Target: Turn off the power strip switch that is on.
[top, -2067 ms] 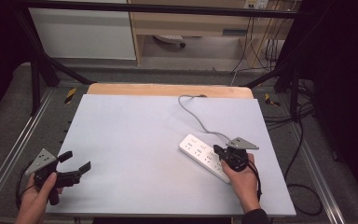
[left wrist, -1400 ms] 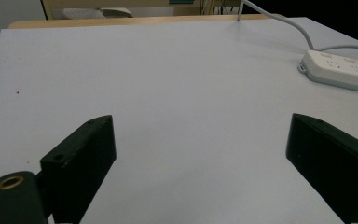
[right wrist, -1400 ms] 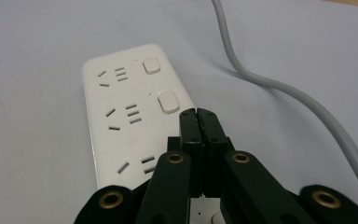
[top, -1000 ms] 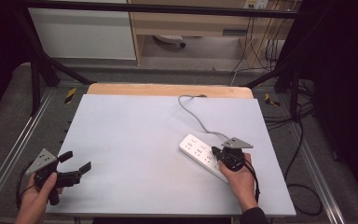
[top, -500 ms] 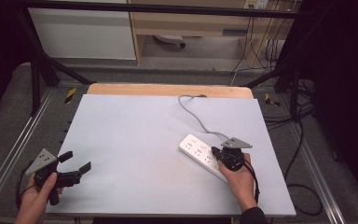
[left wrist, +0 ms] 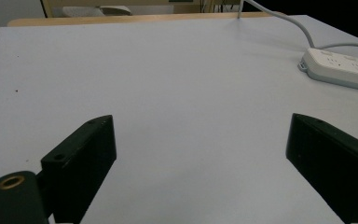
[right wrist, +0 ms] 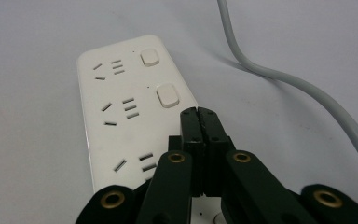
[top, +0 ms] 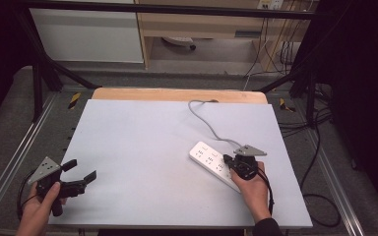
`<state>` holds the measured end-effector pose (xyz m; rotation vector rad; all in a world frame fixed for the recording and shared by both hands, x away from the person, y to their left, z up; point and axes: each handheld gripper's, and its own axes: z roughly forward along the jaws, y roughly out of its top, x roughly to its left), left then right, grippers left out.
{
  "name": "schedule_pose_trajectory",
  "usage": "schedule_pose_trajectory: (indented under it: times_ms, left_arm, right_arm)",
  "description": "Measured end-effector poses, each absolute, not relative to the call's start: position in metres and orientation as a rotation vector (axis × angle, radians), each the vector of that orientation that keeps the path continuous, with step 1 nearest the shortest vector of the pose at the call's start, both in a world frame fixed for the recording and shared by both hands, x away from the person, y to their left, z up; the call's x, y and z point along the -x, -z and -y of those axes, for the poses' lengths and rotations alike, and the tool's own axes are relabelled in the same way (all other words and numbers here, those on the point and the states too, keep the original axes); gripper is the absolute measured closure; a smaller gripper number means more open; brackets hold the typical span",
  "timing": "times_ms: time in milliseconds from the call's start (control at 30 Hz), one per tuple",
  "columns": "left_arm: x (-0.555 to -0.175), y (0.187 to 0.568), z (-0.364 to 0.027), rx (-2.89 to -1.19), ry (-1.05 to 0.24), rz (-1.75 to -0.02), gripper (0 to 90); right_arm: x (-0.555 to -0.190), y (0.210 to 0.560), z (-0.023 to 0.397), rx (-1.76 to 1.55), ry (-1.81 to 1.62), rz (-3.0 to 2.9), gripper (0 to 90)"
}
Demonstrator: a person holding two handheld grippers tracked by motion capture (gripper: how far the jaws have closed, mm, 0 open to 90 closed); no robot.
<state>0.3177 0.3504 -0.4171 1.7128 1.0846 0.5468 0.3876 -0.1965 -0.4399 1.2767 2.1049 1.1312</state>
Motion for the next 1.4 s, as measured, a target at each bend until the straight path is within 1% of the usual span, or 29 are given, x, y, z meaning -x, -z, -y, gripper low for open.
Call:
schedule_pose_trajectory:
  times_ms: [300,433,1400]
  left_arm:
    - [-0.3177,0.4173,-0.3507,-1.718,-0.546,-1.086,8.5]
    - [-0.3176,0.4173,-0.3510,-1.717,-0.547,-1.086,8.5]
    - [-0.3176,0.4175,-0.3513,-1.722,-0.545,-1.085,8.5]
  right_arm:
    - [-0.3882,0.4410,0.1960,-1.276,-1.160,-2.123,90.0]
    - [-0.3883,0.4406,0.1912,-1.242,-1.120,-2.126,90.0]
    - [-0.3884,0.4419,0.1930,-1.267,-1.137,-2.113,90.0]
